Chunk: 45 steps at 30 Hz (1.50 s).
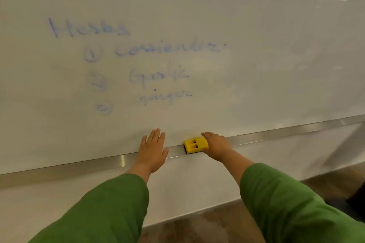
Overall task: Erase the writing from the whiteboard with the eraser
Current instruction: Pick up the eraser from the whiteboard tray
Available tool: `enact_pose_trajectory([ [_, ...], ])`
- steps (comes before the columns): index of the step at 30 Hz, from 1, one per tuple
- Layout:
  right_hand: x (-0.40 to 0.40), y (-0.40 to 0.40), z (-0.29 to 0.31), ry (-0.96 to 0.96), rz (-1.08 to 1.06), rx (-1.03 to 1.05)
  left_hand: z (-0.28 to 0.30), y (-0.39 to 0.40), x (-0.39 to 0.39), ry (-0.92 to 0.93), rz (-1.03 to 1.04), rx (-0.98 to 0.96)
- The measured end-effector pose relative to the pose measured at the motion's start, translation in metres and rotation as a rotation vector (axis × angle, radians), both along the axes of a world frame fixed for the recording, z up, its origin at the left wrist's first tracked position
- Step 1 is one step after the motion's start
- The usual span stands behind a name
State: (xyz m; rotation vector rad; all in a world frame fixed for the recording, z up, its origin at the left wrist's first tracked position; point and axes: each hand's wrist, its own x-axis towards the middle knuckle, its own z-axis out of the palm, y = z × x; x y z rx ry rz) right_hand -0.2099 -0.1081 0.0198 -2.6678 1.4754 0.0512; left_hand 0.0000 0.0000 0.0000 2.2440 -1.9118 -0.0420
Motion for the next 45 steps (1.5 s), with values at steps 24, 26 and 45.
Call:
enact_pose_trajectory([
  [24,0.02,-0.082,-0.076,0.127,0.174,-0.106,-0.058,-0.041,-0.01,-0.035,0.072,0.178],
  [26,0.022,-0.081,-0.075,0.13,0.159,-0.132,-0.057,-0.04,-0.009,-0.038,0.072,0.174],
  [45,0.02,-0.023,-0.026,-0.386,0.028,-0.153,-0.04,-0.007,0.006,-0.069,-0.035,0.115],
])
